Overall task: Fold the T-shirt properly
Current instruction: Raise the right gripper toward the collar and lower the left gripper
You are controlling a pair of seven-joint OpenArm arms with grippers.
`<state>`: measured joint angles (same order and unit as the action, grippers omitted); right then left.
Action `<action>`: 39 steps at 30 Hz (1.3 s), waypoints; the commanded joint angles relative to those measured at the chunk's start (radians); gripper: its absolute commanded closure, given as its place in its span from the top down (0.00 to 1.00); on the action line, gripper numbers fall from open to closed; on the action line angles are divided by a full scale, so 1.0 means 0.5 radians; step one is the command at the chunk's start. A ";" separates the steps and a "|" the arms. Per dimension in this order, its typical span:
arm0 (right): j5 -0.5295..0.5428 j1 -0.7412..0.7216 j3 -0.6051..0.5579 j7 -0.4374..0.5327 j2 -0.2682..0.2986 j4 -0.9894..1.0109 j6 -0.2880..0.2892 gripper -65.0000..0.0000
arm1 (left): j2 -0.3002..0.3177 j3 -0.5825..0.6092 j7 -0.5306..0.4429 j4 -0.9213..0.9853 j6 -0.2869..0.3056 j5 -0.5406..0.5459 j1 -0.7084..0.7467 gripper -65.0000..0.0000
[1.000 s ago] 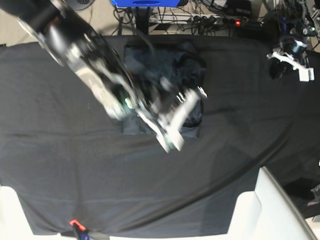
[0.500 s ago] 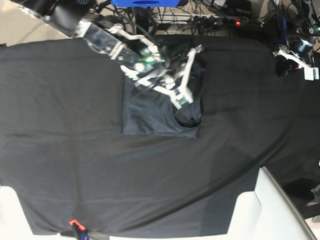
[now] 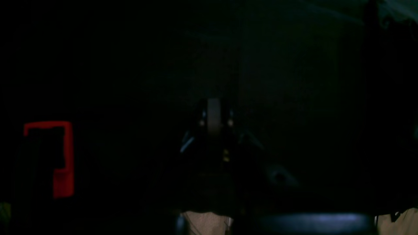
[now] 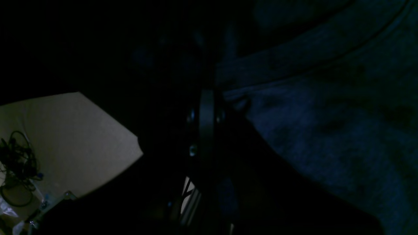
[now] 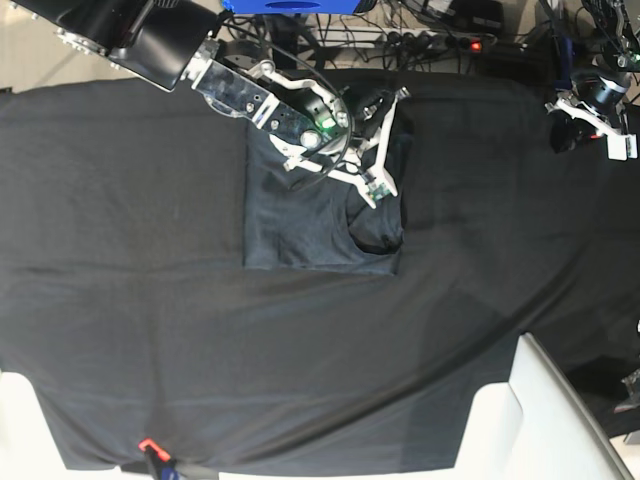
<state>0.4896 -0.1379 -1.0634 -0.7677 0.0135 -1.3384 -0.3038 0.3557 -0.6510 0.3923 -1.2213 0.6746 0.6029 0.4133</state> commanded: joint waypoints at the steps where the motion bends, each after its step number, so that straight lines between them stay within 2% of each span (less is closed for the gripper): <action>1: -0.002 -0.036 0.005 0.018 -0.029 -0.025 0.020 0.00 | 0.039 -0.013 -0.037 -0.026 0.015 0.029 0.003 0.00; 5: -0.011 -0.036 0.005 0.015 -0.053 -0.004 0.250 0.00 | 0.039 -0.013 -0.037 -0.026 0.015 0.029 0.003 0.00; 11: -0.008 -0.042 0.005 0.012 -0.065 0.048 0.269 0.00 | 0.039 0.021 -0.037 -0.026 0.015 0.029 -0.012 0.00; 15: -0.008 -0.042 0.011 0.006 -0.065 0.048 0.413 0.00 | 0.057 0.159 -0.037 -0.035 0.012 0.029 -0.012 0.00; 22: -0.002 -0.042 0.023 -0.117 -0.056 -0.053 0.416 0.00 | 0.042 0.236 -0.037 -0.045 0.009 0.035 -0.064 0.00; 25: 0.001 -0.008 0.155 -0.160 -0.050 -0.206 0.413 0.00 | 0.042 0.291 -0.031 -0.084 0.009 0.045 -0.070 0.00; 28: 0.001 0.072 0.373 -0.274 -0.032 -0.446 0.413 0.00 | 0.045 0.331 0.168 -0.232 0.015 0.048 -0.079 0.00; 29: 0.001 0.105 0.456 -0.310 -0.001 -0.547 0.413 0.00 | 0.042 0.331 0.279 -0.305 0.047 0.048 -0.086 0.00; 32: -0.002 0.161 0.603 -0.347 0.060 -0.762 0.416 0.00 | 0.039 0.343 0.521 -0.548 0.047 0.051 -0.116 0.00; 37: -0.002 0.179 0.760 -0.341 0.195 -0.786 0.422 0.00 | -0.062 0.315 0.852 -0.760 0.047 0.094 -0.196 0.00; 38: -0.002 0.198 0.778 -0.341 0.217 -0.786 0.425 0.00 | -0.078 0.315 0.886 -0.747 0.047 0.149 -0.218 0.06; 39: -0.002 0.210 0.800 -0.338 0.232 -0.786 0.425 0.00 | -0.090 0.322 0.914 -0.714 0.047 0.223 -0.233 0.22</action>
<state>0.4770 -0.0223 -0.6624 -0.9504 0.1394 -1.7145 -0.0959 0.2943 -0.4847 0.8684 -1.5639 0.6899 0.6937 0.3042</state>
